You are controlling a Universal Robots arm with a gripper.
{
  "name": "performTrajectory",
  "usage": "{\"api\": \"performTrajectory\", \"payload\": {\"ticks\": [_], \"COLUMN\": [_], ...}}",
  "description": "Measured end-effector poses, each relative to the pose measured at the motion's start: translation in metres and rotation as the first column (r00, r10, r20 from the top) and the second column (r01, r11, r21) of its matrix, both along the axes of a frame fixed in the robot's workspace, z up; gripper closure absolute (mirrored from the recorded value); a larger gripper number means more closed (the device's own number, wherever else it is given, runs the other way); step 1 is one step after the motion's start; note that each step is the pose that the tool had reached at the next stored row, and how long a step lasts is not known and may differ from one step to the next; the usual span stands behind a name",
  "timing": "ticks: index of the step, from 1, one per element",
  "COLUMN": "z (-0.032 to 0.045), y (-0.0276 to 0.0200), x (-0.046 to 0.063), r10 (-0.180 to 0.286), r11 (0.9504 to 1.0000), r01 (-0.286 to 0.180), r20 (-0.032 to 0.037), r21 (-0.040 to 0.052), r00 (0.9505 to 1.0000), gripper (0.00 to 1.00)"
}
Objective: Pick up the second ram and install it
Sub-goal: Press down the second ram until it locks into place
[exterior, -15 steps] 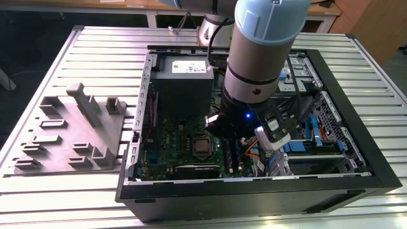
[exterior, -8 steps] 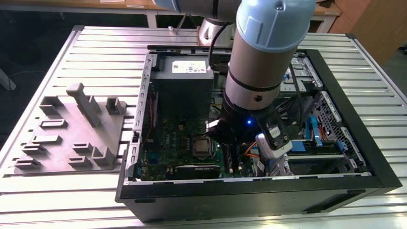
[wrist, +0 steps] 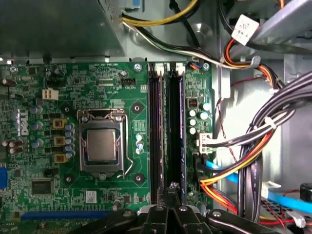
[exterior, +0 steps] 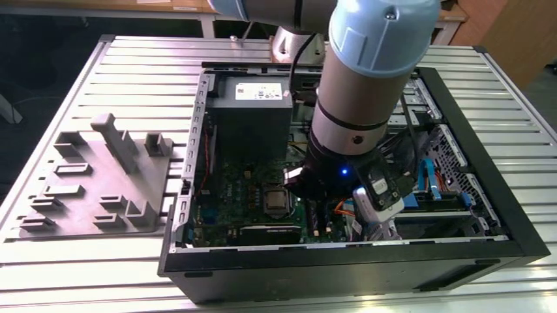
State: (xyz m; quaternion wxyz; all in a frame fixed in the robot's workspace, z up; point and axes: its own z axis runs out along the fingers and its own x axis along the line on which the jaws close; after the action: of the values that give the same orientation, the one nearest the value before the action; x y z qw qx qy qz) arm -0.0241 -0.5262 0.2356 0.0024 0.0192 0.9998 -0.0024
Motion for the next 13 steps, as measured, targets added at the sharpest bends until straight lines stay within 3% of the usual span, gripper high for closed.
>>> {"api": "performTrajectory", "payload": {"ticks": [2,6,13], "z": [-0.0003,-0.0019,-0.0068], "y": [-0.0026,-0.0031,0.0008], "x": [0.0000,-0.0002,-0.0014], "r10": [-0.002,-0.003,-0.003], "r11": [1.0000,1.0000,1.0000], "r01": [0.002,0.003,0.003], "r20": [0.0000,0.0000,0.0000], "r21": [0.0000,0.0002,0.0002], "r00": [1.0000,1.0000,1.0000], "gripper": [0.90,0.90,0.90]}}
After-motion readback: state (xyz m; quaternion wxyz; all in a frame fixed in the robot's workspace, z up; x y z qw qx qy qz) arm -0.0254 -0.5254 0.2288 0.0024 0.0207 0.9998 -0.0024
